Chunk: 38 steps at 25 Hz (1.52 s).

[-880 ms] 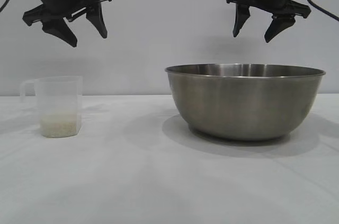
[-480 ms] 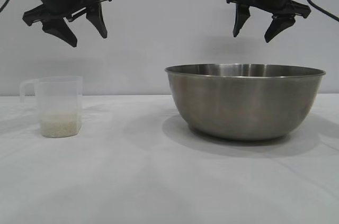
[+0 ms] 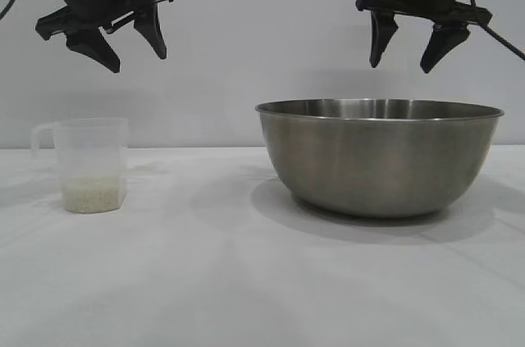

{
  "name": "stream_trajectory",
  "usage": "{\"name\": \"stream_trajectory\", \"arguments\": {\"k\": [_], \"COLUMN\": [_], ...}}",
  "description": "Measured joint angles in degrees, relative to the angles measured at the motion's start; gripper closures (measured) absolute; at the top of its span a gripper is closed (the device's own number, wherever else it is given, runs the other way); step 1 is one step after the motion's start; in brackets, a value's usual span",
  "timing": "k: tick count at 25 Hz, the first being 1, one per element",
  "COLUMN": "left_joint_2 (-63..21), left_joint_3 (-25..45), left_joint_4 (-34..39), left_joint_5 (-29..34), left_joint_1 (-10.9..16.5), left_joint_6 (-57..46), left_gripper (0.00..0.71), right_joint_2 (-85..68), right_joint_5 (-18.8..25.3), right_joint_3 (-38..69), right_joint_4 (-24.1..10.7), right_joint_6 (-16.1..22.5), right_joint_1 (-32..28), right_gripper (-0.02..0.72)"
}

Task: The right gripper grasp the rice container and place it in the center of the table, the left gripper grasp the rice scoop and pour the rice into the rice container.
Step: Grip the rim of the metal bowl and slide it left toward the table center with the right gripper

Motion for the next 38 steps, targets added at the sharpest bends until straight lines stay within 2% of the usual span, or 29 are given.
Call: {"name": "stream_trajectory", "arguments": {"k": [3, 6, 9, 11, 15, 17, 24, 29, 38], "left_joint_2": [0.00, 0.00, 0.00, 0.00, 0.00, 0.00, 0.00, 0.00, 0.00], "left_joint_3": [0.00, 0.00, 0.00, 0.00, 0.00, 0.00, 0.00, 0.00, 0.00], "left_joint_4": [0.00, 0.00, 0.00, 0.00, 0.00, 0.00, 0.00, 0.00, 0.00], "left_joint_5": [0.00, 0.00, 0.00, 0.00, 0.00, 0.00, 0.23, 0.23, 0.33], "left_joint_1": [0.00, 0.00, 0.00, 0.00, 0.00, 0.00, 0.00, 0.00, 0.00], "left_joint_6": [0.00, 0.00, 0.00, 0.00, 0.00, 0.00, 0.00, 0.00, 0.00], "left_gripper": [0.235, 0.235, 0.235, 0.235, 0.235, 0.235, 0.235, 0.235, 0.235], "right_joint_2": [0.00, 0.00, 0.00, 0.00, 0.00, 0.00, -2.78, -3.76, -3.76], "right_joint_5": [8.87, 16.07, 19.15, 19.56, 19.56, 19.56, 19.43, 19.33, 17.92], "right_joint_3": [-2.65, -4.00, -4.12, -4.12, -3.66, -2.21, 7.87, 11.75, 18.94], "right_joint_4": [-1.92, -2.34, -2.38, -1.96, 3.13, 4.40, 3.65, 1.96, 1.44], "right_joint_6": [0.00, 0.00, 0.00, 0.00, 0.00, 0.00, 0.00, 0.00, 0.10], "right_joint_1": [0.00, 0.00, 0.00, 0.00, 0.00, 0.09, 0.09, 0.09, 0.09], "right_gripper": [0.219, 0.219, 0.219, 0.219, 0.219, 0.219, 0.219, 0.219, 0.219]}}
